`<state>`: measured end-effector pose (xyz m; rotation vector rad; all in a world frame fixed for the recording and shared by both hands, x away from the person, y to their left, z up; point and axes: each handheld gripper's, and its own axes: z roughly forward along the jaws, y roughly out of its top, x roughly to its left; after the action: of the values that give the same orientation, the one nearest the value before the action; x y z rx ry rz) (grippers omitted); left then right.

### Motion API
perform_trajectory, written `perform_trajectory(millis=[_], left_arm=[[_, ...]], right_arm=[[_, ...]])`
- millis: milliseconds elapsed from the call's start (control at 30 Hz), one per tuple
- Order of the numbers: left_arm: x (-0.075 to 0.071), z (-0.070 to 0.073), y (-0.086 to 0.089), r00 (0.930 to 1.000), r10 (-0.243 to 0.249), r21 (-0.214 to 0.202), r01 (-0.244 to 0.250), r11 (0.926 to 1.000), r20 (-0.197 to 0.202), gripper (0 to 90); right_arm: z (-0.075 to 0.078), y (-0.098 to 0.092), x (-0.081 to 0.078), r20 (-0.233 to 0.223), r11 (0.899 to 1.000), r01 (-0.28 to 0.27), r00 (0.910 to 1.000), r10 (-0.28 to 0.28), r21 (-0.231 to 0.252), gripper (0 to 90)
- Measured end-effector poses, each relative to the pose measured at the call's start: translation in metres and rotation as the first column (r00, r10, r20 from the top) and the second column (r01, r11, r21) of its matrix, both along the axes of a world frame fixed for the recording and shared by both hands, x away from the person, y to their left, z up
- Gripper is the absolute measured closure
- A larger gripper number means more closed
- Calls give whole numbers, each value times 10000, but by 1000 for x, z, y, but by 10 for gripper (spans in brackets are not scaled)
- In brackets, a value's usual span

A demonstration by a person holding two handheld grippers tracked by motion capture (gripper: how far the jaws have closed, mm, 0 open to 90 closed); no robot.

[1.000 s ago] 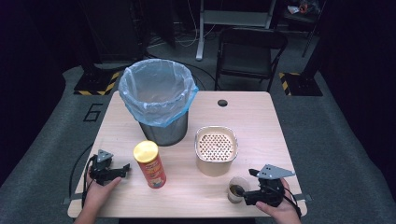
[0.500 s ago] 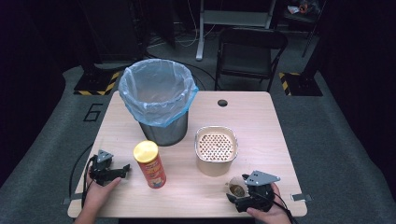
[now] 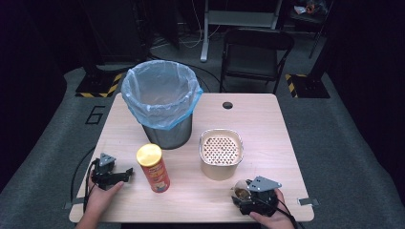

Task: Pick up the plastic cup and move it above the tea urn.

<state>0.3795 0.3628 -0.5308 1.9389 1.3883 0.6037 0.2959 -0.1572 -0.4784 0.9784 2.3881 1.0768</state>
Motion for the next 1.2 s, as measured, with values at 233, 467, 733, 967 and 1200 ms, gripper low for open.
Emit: perform_trajectory(millis=[233, 467, 733, 967, 1200], left_arm=[[0, 0, 0, 10000, 0, 1, 0, 10000, -3, 125], [0, -1, -1, 10000, 43, -90, -42, 10000, 59, 125], [0, -1, -1, 10000, 39, -90, -38, 10000, 64, 124], [0, -1, -1, 10000, 37, -111, -36, 9999, 69, 124], [0, -1, -1, 10000, 36, -111, -35, 9999, 71, 124]], right_arm=[[0, -2, 0, 215, 9997, -237, 9995, 238, -68, 265], [7, -8, 5, 286, 9998, -152, 9995, 156, -141, 269], [20, -45, 40, 380, 9953, 966, 9946, -967, 42, 272], [20, -66, 78, 412, 9844, 1756, 9835, -1759, 96, 273], [12, -74, 109, 381, 9722, 2342, 9715, -2338, -71, 273]])
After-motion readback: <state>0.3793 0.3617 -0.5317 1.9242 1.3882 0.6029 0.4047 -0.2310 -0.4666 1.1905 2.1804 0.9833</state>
